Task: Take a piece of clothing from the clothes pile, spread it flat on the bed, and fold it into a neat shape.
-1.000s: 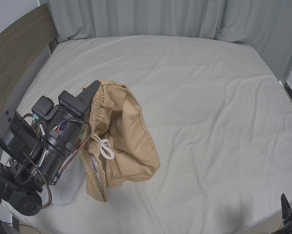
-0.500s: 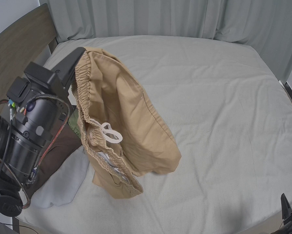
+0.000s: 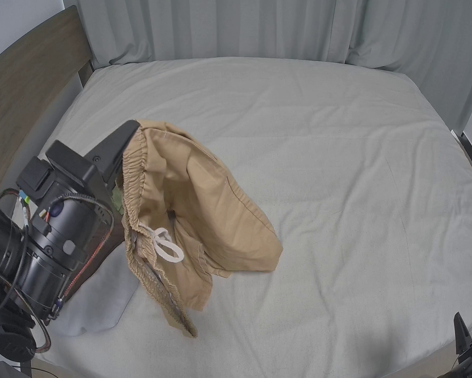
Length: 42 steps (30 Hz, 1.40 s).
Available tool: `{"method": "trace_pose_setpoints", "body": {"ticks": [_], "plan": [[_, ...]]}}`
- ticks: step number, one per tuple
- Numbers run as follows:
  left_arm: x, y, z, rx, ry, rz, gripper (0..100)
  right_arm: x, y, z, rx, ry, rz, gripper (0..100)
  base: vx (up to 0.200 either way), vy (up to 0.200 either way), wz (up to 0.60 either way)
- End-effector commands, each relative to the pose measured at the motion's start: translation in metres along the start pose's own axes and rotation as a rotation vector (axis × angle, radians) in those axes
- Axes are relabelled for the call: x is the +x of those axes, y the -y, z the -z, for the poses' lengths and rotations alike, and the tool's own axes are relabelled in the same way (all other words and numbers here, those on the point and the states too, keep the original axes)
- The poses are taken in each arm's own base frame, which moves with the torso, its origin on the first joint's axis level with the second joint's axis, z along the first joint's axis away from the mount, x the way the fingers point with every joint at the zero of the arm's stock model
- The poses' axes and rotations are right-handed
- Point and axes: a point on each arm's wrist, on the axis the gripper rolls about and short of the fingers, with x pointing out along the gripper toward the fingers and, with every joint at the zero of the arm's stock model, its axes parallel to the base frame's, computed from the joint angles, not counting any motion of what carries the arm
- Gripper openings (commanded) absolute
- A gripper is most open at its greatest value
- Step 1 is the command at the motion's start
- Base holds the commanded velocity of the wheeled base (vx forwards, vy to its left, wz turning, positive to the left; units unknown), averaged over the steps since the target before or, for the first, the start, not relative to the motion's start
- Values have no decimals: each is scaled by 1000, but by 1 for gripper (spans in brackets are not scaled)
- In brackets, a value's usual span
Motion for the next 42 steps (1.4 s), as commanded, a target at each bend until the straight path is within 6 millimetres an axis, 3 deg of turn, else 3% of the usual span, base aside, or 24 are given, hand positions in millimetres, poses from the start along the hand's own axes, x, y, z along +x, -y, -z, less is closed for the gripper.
{"method": "trace_pose_setpoints", "body": {"ticks": [1, 17, 21, 22, 23, 24, 28, 33, 35, 37, 39, 42], "plan": [[-1, -12, 7, 16, -29, -48, 0, 1, 0, 5, 0, -8, 0, 100, 0, 0, 0], [4, -39, 27, 69, -100, -144, 0, 1, 0, 5, 0, -8, 0, 100, 0, 0, 0], [14, -52, 54, 58, -176, -162, 0, 1, 0, 5, 0, -8, 0, 100, 0, 0, 0], [19, -53, 69, 32, -211, -152, 0, 1, 0, 5, 0, -8, 0, 100, 0, 0, 0], [19, -53, 69, 32, -211, -152, 0, 1, 0, 5, 0, -8, 0, 100, 0, 0, 0], [23, -56, 93, -6, -263, -146, 0, 1, 0, 5, 1, -8, 0, 100, 0, 0, 0], [33, -54, 142, -39, -362, -106, 0, 1, 0, 5, 0, -8, 0, 100, 0, 0, 0], [53, -31, 200, -98, -433, 16, 0, 1, 0, 5, 0, -8, 0, 100, 0, 0, 0], [56, -17, 213, -129, -474, 92, 0, 1, 0, 5, 1, -8, 0, 100, 0, 0, 0], [57, 13, 214, -185, -518, 215, 0, 1, 0, 5, 1, -8, 0, 100, 0, 0, 0], [56, 46, 203, -255, -520, 316, 0, 1, 0, 5, 1, -8, 0, 100, 0, 0, 0], [56, 73, 179, -363, -484, 381, 0, 1, 0, 5, 1, -8, 0, 100, 0, 0, 0]]}}
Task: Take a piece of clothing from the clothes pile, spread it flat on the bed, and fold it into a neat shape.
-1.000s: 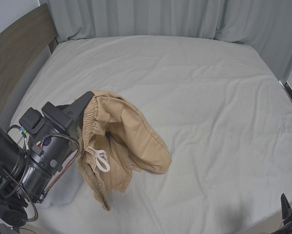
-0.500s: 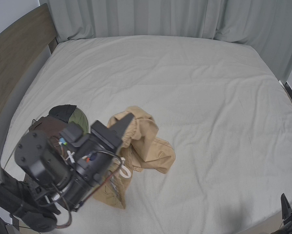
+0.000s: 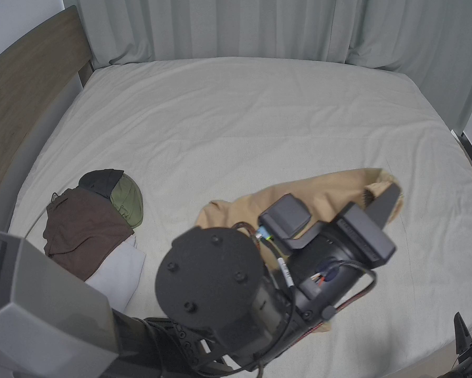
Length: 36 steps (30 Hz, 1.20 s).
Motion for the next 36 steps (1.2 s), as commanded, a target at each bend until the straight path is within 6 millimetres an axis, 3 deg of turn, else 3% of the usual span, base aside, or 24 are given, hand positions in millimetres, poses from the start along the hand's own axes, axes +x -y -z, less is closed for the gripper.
{"method": "trace_pose_setpoints", "body": {"ticks": [1, 2, 4, 8, 10, 11, 14, 15, 16, 19, 27, 36], "plan": [[1, 63, -9, -125, -7, 205, 0, 1, 0, 5, 0, -8, 0, 100, 0, 0, 0], [1, 63, -9, -125, -7, 205, 0, 1, 0, 5, 0, -8, 0, 100, 0, 0, 0], [-9, 70, -42, -136, 59, 205, 0, 1, 0, 5, 0, -8, 0, 100, 0, 0, 0], [-23, 62, -70, -102, 121, 159, 0, 1, 0, 5, 0, -8, 0, 100, 0, 0, 0], [-29, 39, -78, -73, 140, 74, 0, 1, 0, 5, 0, -8, 0, 100, 0, 0, 0], [-35, 14, -79, -43, 141, -11, 0, 1, 0, 5, 0, -8, 0, 100, 0, 0, 0], [-47, -31, -81, 44, 145, -155, 0, 1, 0, 5, 0, -8, 0, 100, 0, 0, 0], [-47, -31, -81, 44, 145, -155, 0, 1, 0, 5, 0, -8, 0, 100, 0, 0, 0], [-53, -56, -84, 105, 151, -224, 0, 1, 0, 5, 0, -8, 0, 100, 0, 0, 0], [-61, -81, -88, 180, 148, -317, 0, 1, 0, 5, 0, -8, 0, 100, 0, 0, 0], [-83, -99, -95, 276, 133, -435, 0, 1, 0, 5, 0, -8, 0, 100, 0, 0, 0], [-100, -111, -122, 364, 212, -536, 0, 1, 0, 5, 0, -8, 0, 100, 0, 0, 0]]}}
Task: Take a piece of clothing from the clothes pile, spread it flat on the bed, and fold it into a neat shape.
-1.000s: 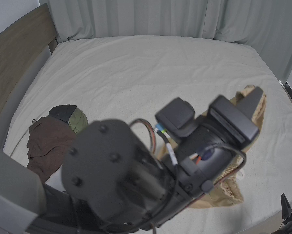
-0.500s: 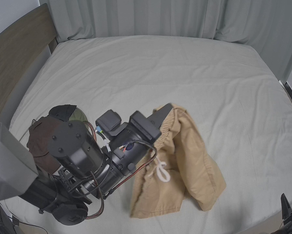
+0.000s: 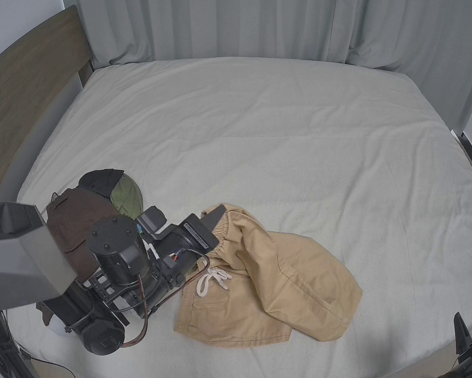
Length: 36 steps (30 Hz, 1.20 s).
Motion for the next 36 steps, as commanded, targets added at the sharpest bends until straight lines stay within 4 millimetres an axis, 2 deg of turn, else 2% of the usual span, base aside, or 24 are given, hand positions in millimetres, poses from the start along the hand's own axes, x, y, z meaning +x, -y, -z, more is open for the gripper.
{"method": "trace_pose_setpoints", "body": {"ticks": [1, 8, 11, 19, 24, 31, 36], "plan": [[-1, -17, -10, 32, 39, -68, 0, 1, 0, 5, 0, -8, 0, 100, 0, 0, 0], [-5, -34, -25, 55, 79, -133, 0, 1, 0, 5, 0, -8, 0, 100, 0, 0, 0], [-5, -50, -35, 125, 100, -182, 0, 1, 0, 5, -1, -8, 0, 100, 0, 0, 0], [-7, -63, -50, 254, 104, -206, 0, 1, 0, 5, -1, -8, 0, 100, 0, 0, 0], [-15, -82, -67, 402, 75, -226, 0, 1, 0, 5, -3, -8, -2, 100, 0, 0, 0], [-27, -101, -83, 583, -2, -192, 0, 1, 0, 5, -3, -8, -2, 100, 0, 0, 0], [-29, -105, -84, 615, -44, -144, 0, 1, 0, 5, -4, -8, -2, 100, 0, 0, 0]]}}
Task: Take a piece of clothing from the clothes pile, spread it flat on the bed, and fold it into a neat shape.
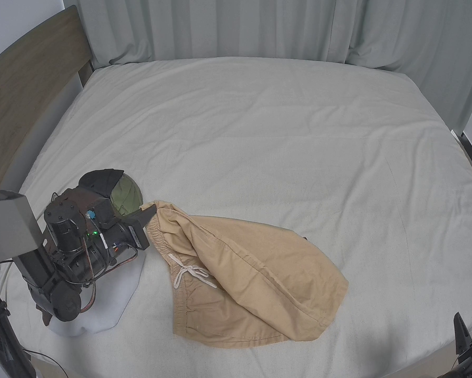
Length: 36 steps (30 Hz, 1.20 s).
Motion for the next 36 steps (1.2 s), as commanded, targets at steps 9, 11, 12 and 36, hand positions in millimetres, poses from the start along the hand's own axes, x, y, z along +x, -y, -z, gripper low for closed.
{"method": "trace_pose_setpoints", "body": {"ticks": [9, 11, 12, 36], "plan": [[0, 6, 5, 12, -22, 44, 0, 1, 0, 5, -5, -6, -4, 100, 0, 0, 0], [0, 8, 5, 12, -26, 51, 0, 1, 0, 5, -5, -6, -4, 100, 0, 0, 0], [0, 9, 7, 11, -31, 54, 0, 0, 0, 5, -6, -5, -4, 100, 0, 0, 0], [-2, 16, 8, 15, -40, 71, 0, 0, -1, 5, -53, -2, -38, 100, 0, 0, 0]]}}
